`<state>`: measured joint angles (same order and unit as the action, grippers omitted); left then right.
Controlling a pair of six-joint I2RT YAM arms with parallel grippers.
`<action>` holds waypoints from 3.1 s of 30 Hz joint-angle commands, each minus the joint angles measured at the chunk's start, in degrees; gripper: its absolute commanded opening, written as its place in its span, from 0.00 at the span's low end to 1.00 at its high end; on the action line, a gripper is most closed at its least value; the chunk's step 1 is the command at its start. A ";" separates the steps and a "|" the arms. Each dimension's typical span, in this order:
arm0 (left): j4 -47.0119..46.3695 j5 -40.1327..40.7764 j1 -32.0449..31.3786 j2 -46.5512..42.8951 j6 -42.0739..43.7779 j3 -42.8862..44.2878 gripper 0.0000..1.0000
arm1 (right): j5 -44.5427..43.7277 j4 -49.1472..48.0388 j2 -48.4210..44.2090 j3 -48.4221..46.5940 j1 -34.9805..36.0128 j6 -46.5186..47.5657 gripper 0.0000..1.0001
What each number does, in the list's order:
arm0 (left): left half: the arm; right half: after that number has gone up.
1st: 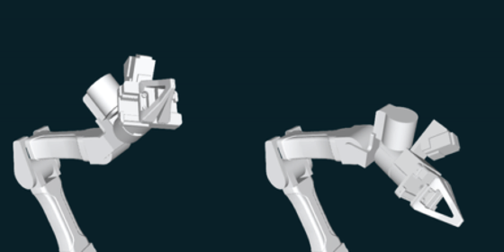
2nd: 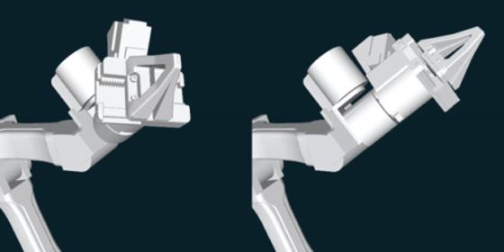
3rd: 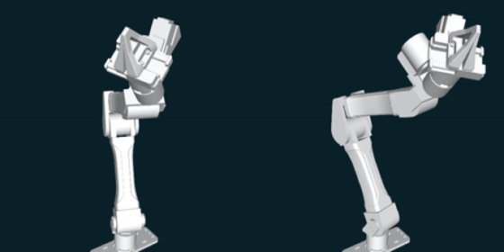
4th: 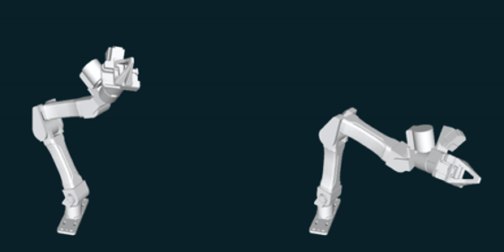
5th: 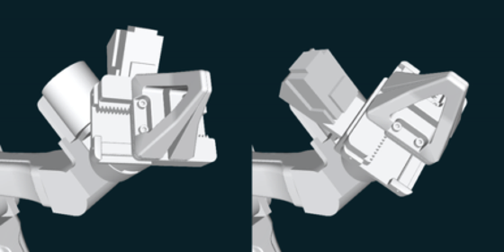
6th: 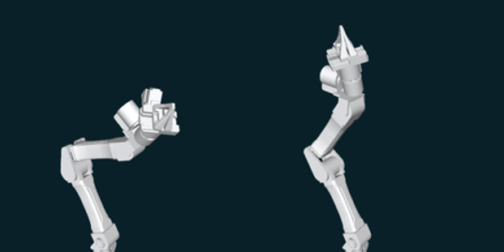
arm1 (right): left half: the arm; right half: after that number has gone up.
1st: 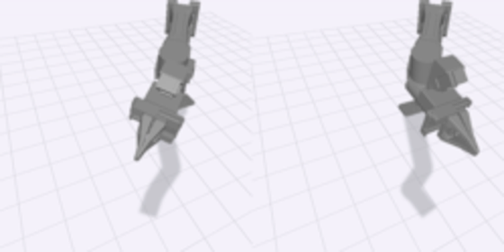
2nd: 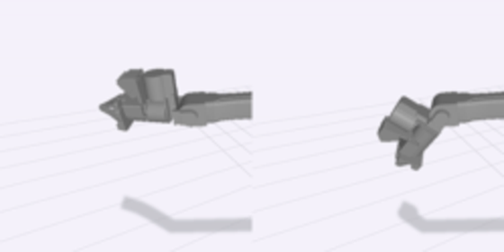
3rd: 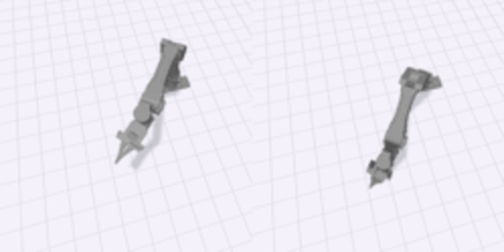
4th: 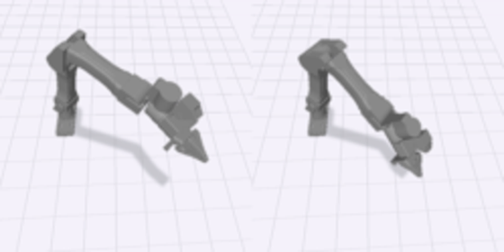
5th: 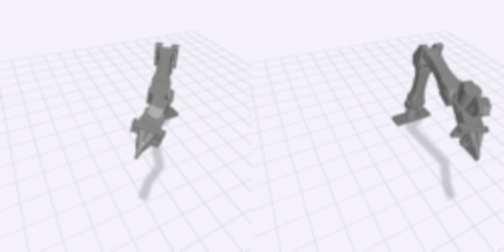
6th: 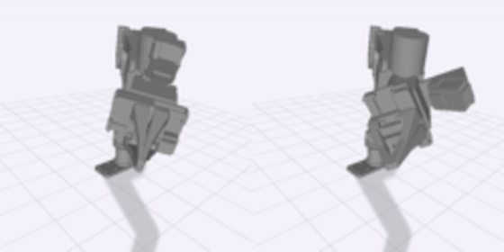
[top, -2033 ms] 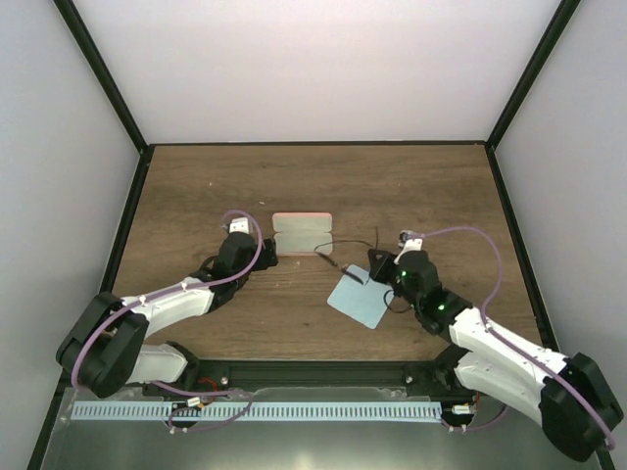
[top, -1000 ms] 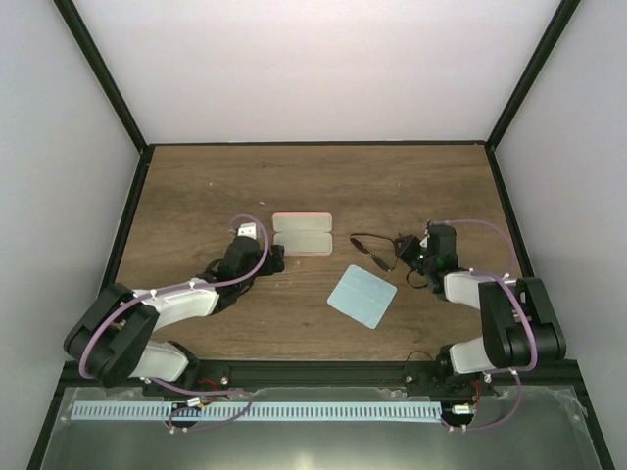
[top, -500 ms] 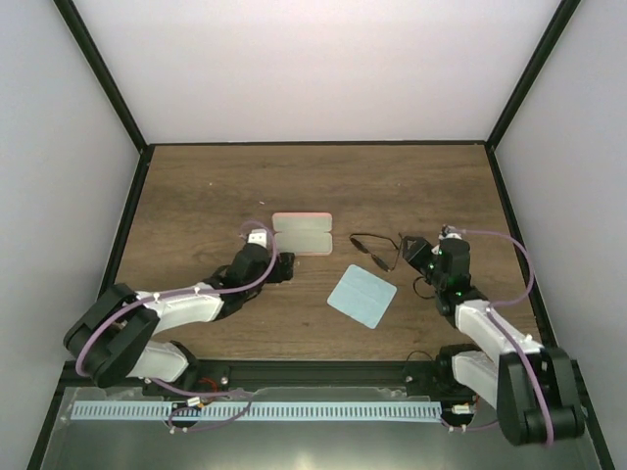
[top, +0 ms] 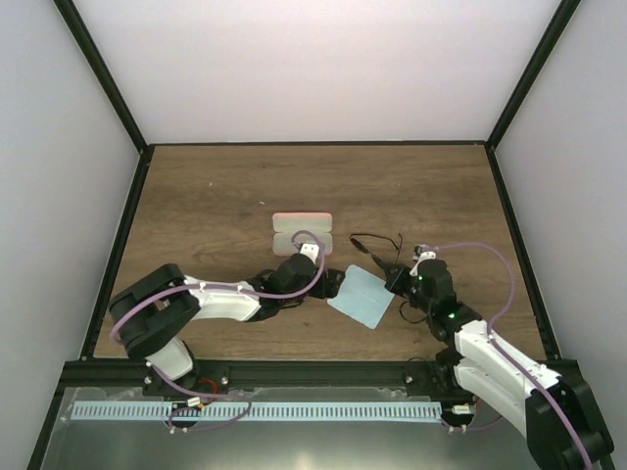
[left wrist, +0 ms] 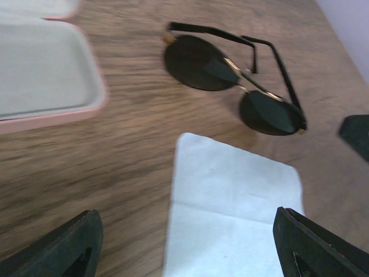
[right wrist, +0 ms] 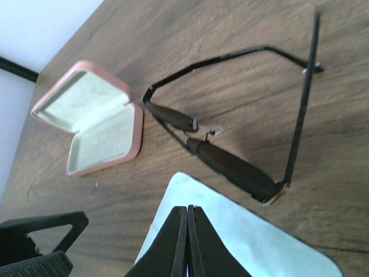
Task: Organize the sunglasses
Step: Place the sunglasses at the center of the board, then adjust the glasses cleaning cloth at the center of the board.
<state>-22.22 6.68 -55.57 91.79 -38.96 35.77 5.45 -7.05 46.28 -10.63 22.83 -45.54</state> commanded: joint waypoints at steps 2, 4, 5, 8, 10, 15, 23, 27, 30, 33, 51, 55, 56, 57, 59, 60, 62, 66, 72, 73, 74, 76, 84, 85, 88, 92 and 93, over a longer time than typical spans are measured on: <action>-4.20 -7.08 -1.57 5.17 -0.70 3.47 0.83 | -2.35 0.79 2.49 0.39 4.67 1.32 0.01; -4.25 -7.33 -1.97 6.30 -0.77 4.00 0.83 | -2.43 -0.11 4.43 0.88 5.68 1.69 0.03; -4.28 -7.44 -2.18 6.76 -0.74 4.16 0.83 | -2.37 -0.71 5.25 1.25 5.93 1.65 0.03; -4.77 -8.00 -2.69 7.85 -2.59 4.23 0.83 | -1.64 -2.96 7.25 2.61 6.35 1.72 0.04; -5.06 -8.48 -3.00 8.37 -2.96 4.16 0.83 | -1.50 -3.88 8.10 3.05 6.59 1.71 0.04; -6.02 -10.59 -4.17 8.22 -3.54 4.18 0.83 | -1.52 -5.00 9.28 3.42 6.75 1.85 0.05; -7.66 -14.91 -4.31 10.95 -3.93 5.50 0.83 | -0.33 -7.68 13.97 3.43 6.77 1.66 0.08; -7.57 -14.58 -4.35 11.97 -3.82 5.47 0.83 | -0.93 -7.65 14.94 3.88 7.71 0.72 0.08; -7.40 -13.97 -4.28 12.69 -3.51 5.42 0.83 | -2.39 -6.31 13.57 4.28 9.22 -0.18 0.08; -7.70 -14.15 -3.62 14.61 -3.19 5.71 0.84 | -3.12 -5.49 12.47 4.71 10.05 -0.74 0.09; -5.16 -13.61 2.95 13.42 -0.55 4.50 0.85 | -11.26 -2.56 19.34 1.40 22.50 -5.38 0.13; -2.97 -13.75 3.20 13.16 1.36 5.90 0.86 | -12.63 -2.63 21.49 0.02 25.83 -7.10 0.14; -2.88 -13.83 3.21 13.14 1.42 6.09 0.86 | -12.86 -2.69 22.02 -0.38 26.73 -7.41 0.14; -2.72 -13.89 3.27 13.10 1.50 6.33 0.86 | -13.27 -3.23 22.79 -0.66 27.60 -7.63 0.14; -2.22 -13.81 3.33 13.13 1.73 6.86 0.86 | -13.36 -4.29 24.87 -1.23 28.88 -8.40 0.16; -1.89 -13.81 3.36 13.14 1.84 7.11 0.86 | -13.35 -5.04 26.41 -1.54 29.45 -8.71 0.16; -1.41 -13.88 3.54 13.04 1.96 7.50 0.87 | -13.86 -5.55 28.83 -2.45 30.62 -9.52 0.16; -0.70 -13.46 3.63 11.82 2.14 7.17 0.87 | -15.52 -4.50 31.36 -4.45 31.61 -10.57 0.16; 1.29 -10.30 4.08 8.28 2.65 5.14 0.88 | -18.32 -1.38 25.35 -5.10 31.70 -10.30 0.17; 1.30 -10.09 4.21 7.63 2.68 4.74 0.88 | -18.89 -0.48 23.60 -5.22 31.62 -9.89 0.19; 1.42 -9.88 4.37 6.97 2.74 4.42 0.88 | -19.37 0.53 21.87 -5.33 31.67 -9.70 0.20; 1.90 -9.60 4.42 5.75 2.98 4.25 0.88 | -20.90 2.77 18.54 -5.53 31.75 -9.17 0.22; 1.12 -14.94 3.74 1.39 1.82 3.39 0.87 | -26.44 9.20 8.84 -4.77 31.66 -9.21 0.28; -0.38 -17.03 3.50 1.15 0.94 2.42 0.87 | -26.85 9.72 8.29 -4.77 31.64 -9.27 0.28; -4.21 -19.69 1.76 0.98 -0.74 0.57 0.87 | -28.07 11.41 6.67 -4.85 31.57 -9.46 0.29; -6.06 -21.17 -0.08 4.37 -2.36 0.08 0.87 | -29.00 12.08 3.22 -4.10 31.56 -9.12 0.29; -7.54 -22.42 -0.25 5.57 -3.09 -0.16 0.87 | -29.12 12.41 2.37 -3.98 31.55 -8.96 0.29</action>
<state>-24.36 -11.00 -54.63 93.93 -39.09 36.73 -20.05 2.61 51.72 -15.05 53.98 -54.89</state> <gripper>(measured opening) 0.867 0.286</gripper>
